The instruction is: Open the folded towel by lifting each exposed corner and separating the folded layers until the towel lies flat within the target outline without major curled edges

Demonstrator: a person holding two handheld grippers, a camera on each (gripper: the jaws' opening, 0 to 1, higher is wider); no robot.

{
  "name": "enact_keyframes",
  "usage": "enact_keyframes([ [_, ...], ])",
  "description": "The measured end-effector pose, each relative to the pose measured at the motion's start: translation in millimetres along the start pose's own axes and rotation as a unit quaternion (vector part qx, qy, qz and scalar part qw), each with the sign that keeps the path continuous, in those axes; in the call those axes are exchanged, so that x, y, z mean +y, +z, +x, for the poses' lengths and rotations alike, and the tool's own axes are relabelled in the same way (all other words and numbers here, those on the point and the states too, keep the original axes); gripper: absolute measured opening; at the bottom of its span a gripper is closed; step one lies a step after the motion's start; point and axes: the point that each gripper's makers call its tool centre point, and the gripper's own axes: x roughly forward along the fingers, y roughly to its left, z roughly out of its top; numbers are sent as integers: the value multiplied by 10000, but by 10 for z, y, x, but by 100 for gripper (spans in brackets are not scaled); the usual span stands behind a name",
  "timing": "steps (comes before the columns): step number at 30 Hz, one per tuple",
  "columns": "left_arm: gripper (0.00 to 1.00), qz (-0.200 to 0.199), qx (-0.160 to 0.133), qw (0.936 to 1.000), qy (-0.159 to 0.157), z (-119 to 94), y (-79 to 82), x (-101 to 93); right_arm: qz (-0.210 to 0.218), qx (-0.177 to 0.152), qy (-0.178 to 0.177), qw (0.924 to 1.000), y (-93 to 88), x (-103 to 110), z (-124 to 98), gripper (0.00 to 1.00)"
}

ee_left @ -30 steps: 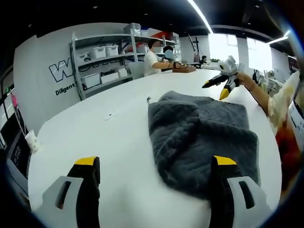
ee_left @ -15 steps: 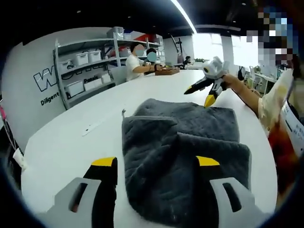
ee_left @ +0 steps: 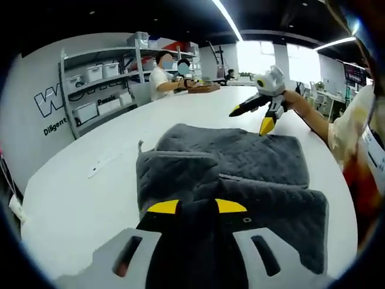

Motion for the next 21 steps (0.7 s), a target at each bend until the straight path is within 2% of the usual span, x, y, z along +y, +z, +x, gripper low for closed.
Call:
enact_keyframes([
  [2,5,15,-42,10000,49,-8,11,30,12,-10,-4,10000,1,-6,-6,99],
  [9,3,-260,-271,9991,173,-72,90,148,-5,-36,12,10000,6,14,-21,99],
  [14,3,-532,-507,9958,548,-161,162,373,-10,-27,24,10000,0,27,-26,99],
  [21,3,-898,-633,9881,1079,-230,108,736,-16,50,40,10000,-33,18,-22,99],
])
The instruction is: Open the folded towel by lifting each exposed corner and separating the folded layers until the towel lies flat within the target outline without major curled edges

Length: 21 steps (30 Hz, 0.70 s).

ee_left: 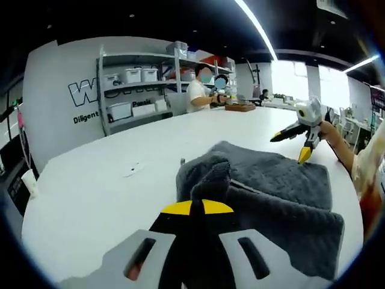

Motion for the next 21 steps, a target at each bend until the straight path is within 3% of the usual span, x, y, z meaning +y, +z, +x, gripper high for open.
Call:
enact_keyframes([
  [11,3,-296,48,9979,577,4,-67,513,-1,13,4,10000,-17,7,-5,99],
  [14,3,-122,174,9962,839,15,-131,653,-7,10,-1,10000,-18,8,-6,99],
  [21,3,-254,402,9939,992,92,-315,749,19,-7,-39,10000,-22,-8,-17,99],
])
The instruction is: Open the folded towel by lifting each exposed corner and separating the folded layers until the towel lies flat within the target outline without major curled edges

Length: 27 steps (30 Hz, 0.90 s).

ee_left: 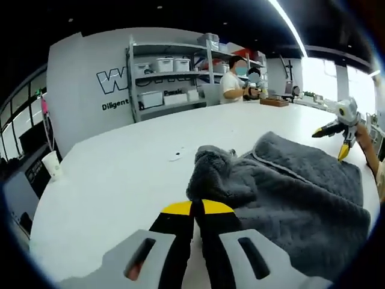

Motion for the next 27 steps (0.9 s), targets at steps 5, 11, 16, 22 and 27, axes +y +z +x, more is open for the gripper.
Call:
enact_keyframes([
  [5,3,-124,211,9996,115,76,-130,85,-12,19,11,10000,-10,4,0,99],
  [11,4,-178,403,9990,90,109,-232,77,-12,54,-24,10000,-31,-16,-3,99],
  [16,16,-115,446,9986,247,102,-240,166,5,69,-18,10000,-46,-19,4,99],
  [22,34,-134,509,9981,318,69,-269,209,5,92,-15,10000,-61,-15,9,99],
  [27,59,-222,91,9997,-98,-52,-47,34,-26,50,-7,10000,-48,-21,-6,99],
])
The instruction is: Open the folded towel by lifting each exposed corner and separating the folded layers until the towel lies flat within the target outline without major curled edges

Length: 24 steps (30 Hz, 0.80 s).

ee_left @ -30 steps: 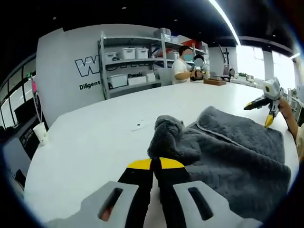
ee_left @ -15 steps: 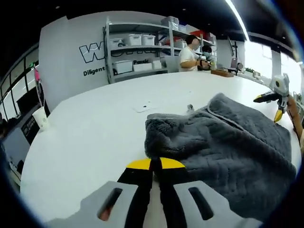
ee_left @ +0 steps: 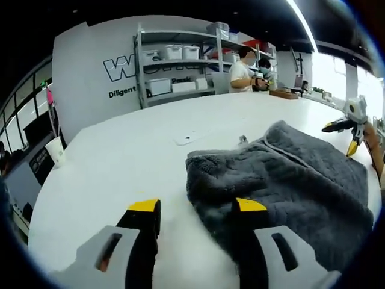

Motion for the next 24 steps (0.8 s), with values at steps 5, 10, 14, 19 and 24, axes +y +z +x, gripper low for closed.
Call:
enact_keyframes([
  [5,84,10,-313,9987,-399,-113,182,-216,-24,27,17,10000,-15,12,9,99],
  [10,92,144,-404,9971,-636,-165,251,-384,-23,53,21,10000,-28,19,13,99],
  [14,95,181,-396,9954,-857,-187,228,-486,-10,-20,19,10000,3,16,-11,99],
  [19,100,205,-317,9933,-1095,-215,180,-590,18,-45,-15,10000,8,-8,-23,99],
  [24,100,143,-361,9946,-962,-218,218,-521,1,-26,-3,10000,1,3,-19,99],
])
